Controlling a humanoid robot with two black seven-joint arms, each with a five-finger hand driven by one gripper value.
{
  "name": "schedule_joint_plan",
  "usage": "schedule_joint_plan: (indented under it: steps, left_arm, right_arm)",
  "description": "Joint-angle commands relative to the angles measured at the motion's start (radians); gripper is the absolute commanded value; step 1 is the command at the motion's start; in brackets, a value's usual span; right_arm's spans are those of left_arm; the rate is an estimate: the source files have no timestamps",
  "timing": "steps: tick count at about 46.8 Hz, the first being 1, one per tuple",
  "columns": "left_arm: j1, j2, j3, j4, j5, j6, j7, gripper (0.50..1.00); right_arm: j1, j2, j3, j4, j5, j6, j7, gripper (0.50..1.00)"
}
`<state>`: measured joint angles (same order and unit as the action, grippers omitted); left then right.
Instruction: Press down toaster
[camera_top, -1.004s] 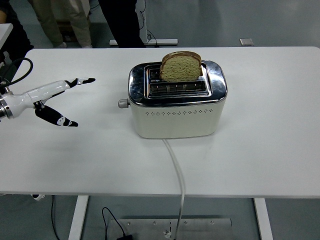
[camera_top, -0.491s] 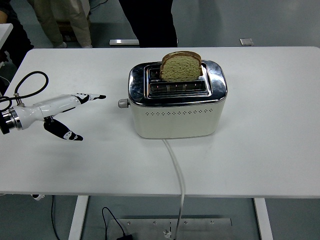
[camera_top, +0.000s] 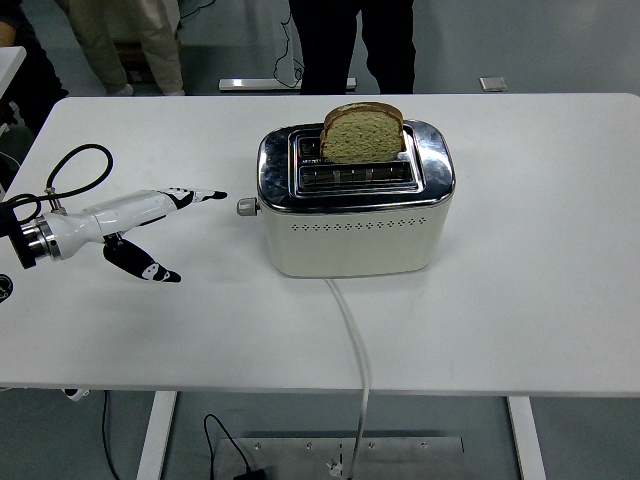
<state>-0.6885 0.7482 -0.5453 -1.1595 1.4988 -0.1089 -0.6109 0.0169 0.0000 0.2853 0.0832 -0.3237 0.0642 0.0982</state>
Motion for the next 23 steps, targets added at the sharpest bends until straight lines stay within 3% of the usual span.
schedule_joint_plan:
  steps: [1, 23]
  left_arm:
    - [-0.003, -0.003, 0.001, 0.001, 0.0, 0.0, 0.0, 1.0]
    - [-0.005, -0.012, 0.027, 0.008, 0.003, 0.0, 0.0, 1.0]
  right_arm:
    - [0.0, 0.0, 0.0, 0.001, 0.0, -0.001, 0.0, 0.998]
    - [0.0, 0.0, 0.0, 0.001, 0.0, 0.0, 0.0, 0.998]
